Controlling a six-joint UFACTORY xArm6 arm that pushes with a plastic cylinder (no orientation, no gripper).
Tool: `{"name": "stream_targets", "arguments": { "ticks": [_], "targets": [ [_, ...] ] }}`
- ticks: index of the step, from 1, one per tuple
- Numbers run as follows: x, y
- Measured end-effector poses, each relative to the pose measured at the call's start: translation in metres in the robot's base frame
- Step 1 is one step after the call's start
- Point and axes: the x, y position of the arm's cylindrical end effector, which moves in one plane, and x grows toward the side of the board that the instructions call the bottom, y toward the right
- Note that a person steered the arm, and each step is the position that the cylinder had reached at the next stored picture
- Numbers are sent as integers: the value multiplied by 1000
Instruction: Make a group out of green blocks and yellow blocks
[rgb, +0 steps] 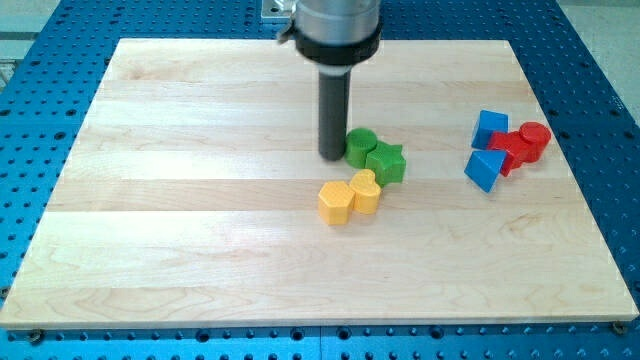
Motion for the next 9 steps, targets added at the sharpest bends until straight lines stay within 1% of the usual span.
{"name": "stream_targets", "arguments": {
  "ticks": [1, 2, 3, 4, 5, 6, 7, 9],
  "targets": [
    [-27, 42],
    [-10, 79],
    [-17, 115],
    [24, 137],
    [25, 116],
    [18, 81],
    [16, 71],
    [11, 7]
  ]
}}
